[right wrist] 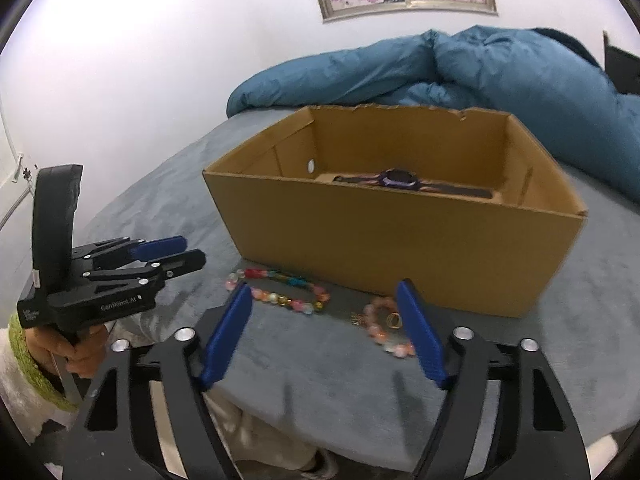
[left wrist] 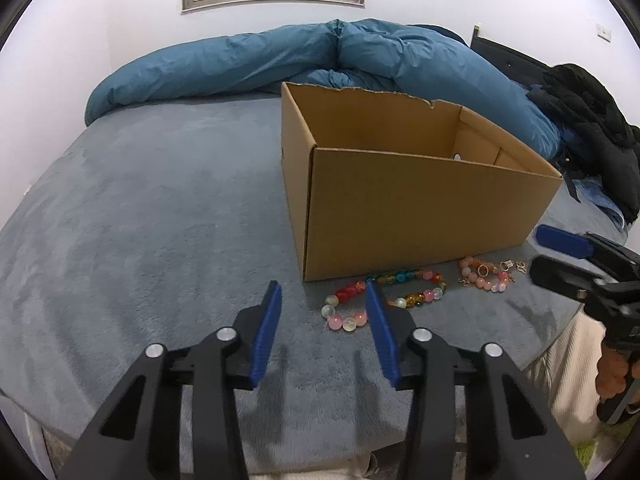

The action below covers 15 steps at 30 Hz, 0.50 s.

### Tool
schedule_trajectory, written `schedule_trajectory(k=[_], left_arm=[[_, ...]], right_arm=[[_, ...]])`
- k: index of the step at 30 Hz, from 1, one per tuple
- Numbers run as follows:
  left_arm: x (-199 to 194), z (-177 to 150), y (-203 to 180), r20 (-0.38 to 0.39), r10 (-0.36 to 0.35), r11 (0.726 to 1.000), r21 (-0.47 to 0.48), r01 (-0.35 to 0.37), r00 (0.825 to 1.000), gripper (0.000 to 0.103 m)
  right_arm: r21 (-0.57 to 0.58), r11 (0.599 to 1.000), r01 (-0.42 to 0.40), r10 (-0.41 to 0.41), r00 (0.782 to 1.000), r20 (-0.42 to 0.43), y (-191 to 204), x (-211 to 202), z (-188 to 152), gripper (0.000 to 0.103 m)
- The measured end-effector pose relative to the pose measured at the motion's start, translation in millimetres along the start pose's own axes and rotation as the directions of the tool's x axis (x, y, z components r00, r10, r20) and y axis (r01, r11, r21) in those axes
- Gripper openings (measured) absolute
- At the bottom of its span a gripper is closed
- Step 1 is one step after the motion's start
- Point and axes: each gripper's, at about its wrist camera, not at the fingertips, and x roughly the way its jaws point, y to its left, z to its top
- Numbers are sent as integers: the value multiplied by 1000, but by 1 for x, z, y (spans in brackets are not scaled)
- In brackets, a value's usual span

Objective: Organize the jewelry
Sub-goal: 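Move the left tool down to the multicolour bead bracelet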

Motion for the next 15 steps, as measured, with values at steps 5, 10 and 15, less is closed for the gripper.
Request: schedule_trajectory(k=[5,10,15], left_arm=[[16,-1,-8,-7,-10,996,88,10,1000,29],[35,-1,-6,-46,-40,992,122,45,998,22],[49,1,-3,-81,-64,989,125,74,995,20]], right_arm=[[-12,1000,-6,6,999,-45,8,27,1,49],[-32,999,5,-9,994,-105,10,52,0,38],[-23,1000,8,-12,989,-149,7,66,0,29]])
